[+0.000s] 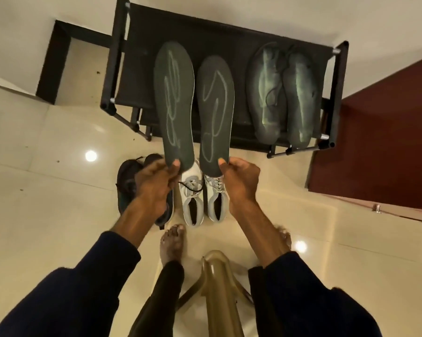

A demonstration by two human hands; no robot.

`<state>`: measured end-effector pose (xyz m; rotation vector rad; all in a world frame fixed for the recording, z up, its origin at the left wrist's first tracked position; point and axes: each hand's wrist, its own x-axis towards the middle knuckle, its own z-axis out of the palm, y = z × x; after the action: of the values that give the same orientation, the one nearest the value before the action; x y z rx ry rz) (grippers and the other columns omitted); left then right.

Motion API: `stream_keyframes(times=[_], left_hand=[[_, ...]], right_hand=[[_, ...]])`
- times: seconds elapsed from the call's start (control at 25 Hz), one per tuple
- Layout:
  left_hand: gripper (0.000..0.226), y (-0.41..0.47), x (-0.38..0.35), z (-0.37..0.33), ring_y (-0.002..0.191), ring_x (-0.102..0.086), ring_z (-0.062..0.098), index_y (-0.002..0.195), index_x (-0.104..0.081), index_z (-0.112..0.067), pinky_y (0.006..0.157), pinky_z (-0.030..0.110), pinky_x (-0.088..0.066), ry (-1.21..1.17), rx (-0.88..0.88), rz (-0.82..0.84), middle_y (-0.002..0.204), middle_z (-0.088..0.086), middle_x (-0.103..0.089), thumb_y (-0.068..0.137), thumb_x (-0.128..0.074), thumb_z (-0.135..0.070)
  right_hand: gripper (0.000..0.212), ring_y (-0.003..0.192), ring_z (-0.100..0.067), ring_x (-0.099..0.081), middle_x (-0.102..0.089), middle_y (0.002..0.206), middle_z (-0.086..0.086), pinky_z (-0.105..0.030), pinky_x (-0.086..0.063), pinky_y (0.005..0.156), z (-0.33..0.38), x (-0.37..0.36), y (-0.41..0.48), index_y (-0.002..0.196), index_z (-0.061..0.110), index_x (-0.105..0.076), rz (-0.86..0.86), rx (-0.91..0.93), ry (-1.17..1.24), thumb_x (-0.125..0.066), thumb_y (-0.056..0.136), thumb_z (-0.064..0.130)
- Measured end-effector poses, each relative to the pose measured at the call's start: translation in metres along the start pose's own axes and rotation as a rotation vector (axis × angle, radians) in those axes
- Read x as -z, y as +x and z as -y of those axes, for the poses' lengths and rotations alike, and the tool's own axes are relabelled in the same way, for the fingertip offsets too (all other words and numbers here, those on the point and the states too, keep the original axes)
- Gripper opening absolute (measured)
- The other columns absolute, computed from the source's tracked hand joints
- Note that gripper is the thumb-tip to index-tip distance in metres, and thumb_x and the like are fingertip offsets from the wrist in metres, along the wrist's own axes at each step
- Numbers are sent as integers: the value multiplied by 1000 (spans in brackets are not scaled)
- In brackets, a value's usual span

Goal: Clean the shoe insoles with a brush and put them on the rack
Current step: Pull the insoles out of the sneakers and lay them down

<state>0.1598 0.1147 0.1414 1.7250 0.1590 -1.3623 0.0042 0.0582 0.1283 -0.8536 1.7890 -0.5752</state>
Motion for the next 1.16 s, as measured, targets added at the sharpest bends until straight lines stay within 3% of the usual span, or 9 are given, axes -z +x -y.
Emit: stream_keyframes(times=[0.12,0.28,0.36,0.4,0.52,0.64,0.84,1.0,1.16], left_hand=[[17,-25,12,70,84,-76,15,105,-73,-5,78,26,-62,100,36,51,93,7,-79,88,-74,-2],[18,-36,1,174,76,-75,22,97,-71,6,62,23,-60,246,126,4,88,18,-76,80,-78,8],[14,-31,-18,221,62,-74,14,85,-68,3,56,22,-59,303,188,-3,73,11,-74,81,-75,14],[16,-24,-30,246,61,-74,14,81,-66,0,56,23,-60,322,223,1,69,8,-74,81,-74,15],[18,11,-61,309,87,-75,33,81,-72,-4,78,43,-64,369,264,-56,87,19,-76,74,-85,6],[21,52,-85,355,88,-74,34,75,-73,-11,86,49,-61,388,273,-147,93,19,-76,71,-90,-1],[33,106,-107,393,88,-73,39,70,-63,-12,79,54,-62,341,255,-304,101,22,-74,66,-92,4],[29,116,-116,395,93,-72,38,80,-63,-7,81,50,-63,328,228,-341,106,19,-71,71,-90,0],[28,77,-120,361,67,-67,26,93,-67,-5,70,33,-60,355,178,-349,81,11,-70,77,-89,-13]], right_hand=[[5,63,-4,-60,-75,74,4,-36,-56,69,-73,41,-30,83,17,-79,-9,-20,-49,-77,88,18],[21,75,-20,-70,-76,78,3,-49,-60,81,-168,98,-47,74,33,-75,-60,-247,-98,-80,87,17],[6,87,-28,-74,-78,87,-4,-48,-59,90,-202,126,-41,90,21,-80,-123,-389,-91,-81,86,18],[16,91,-30,-74,-78,94,-7,-44,-58,94,-217,140,-32,100,13,-80,-172,-465,-82,-82,85,19],[27,98,-25,-72,-76,108,-4,-16,-52,92,-263,164,12,108,13,-77,-195,-580,-72,-84,84,24],[26,99,-29,-71,-76,107,-8,-42,-58,96,-298,169,61,99,12,-75,-234,-655,16,-88,79,21],[32,102,-34,-71,-74,110,-15,-47,-56,96,-330,156,117,70,26,-56,-151,-600,-72,-84,83,22],[23,112,-37,-66,-69,120,-19,-48,-55,99,-345,151,133,83,14,-62,-43,-588,-179,-80,88,27],[44,114,-32,-64,-67,126,-13,-46,-58,95,-330,160,115,119,6,-70,-24,-649,-119,-85,82,24]])
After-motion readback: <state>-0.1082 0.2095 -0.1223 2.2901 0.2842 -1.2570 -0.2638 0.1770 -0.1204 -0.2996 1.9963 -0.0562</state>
